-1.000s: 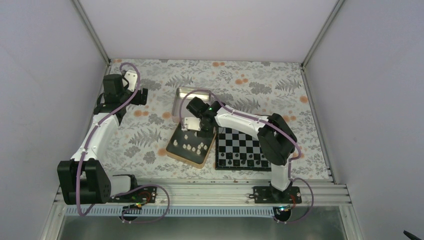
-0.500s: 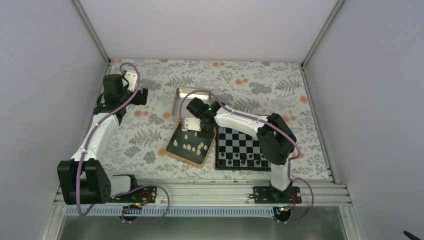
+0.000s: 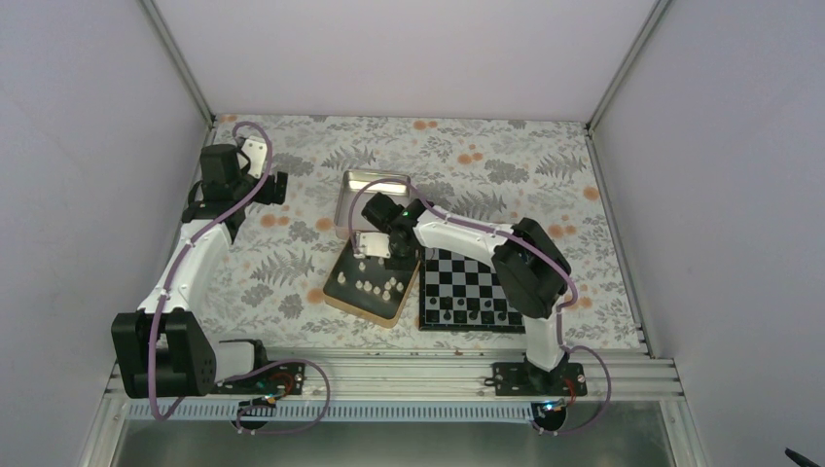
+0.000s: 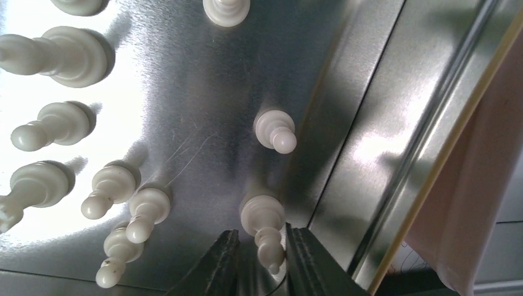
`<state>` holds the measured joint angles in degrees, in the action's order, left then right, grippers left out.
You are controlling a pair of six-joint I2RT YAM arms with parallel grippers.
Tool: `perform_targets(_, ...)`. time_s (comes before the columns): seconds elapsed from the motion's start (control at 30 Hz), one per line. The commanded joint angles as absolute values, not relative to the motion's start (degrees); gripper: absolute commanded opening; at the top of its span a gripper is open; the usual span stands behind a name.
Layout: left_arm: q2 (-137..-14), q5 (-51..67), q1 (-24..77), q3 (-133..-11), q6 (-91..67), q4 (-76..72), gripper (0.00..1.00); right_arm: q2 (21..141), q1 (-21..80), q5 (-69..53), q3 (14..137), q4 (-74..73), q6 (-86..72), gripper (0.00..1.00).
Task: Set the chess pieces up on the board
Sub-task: Pick up the chess piece from the storage box.
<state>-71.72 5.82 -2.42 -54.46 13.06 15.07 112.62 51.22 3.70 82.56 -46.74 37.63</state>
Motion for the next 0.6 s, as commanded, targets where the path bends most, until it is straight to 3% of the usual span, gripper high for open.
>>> perform_targets(0.0,-70.8,6.5,-2.7,-54.1,13.7,13.9,1.00,113.5,50.7,3.8,82.1,-46.8,37.4,0.20)
perform_targets(0.17,-70.8,6.4,-2.7,-54.2,13.6,14.0,1.00,112.3,50.7,3.8,82.2,-46.4,37.4,0.11)
perform_targets(0.57,-70.7,6.2,-2.7,-54.4,13.6,14.1,1.00,100.2,47.5,1.6,86.8,-50.3,36.6,0.07)
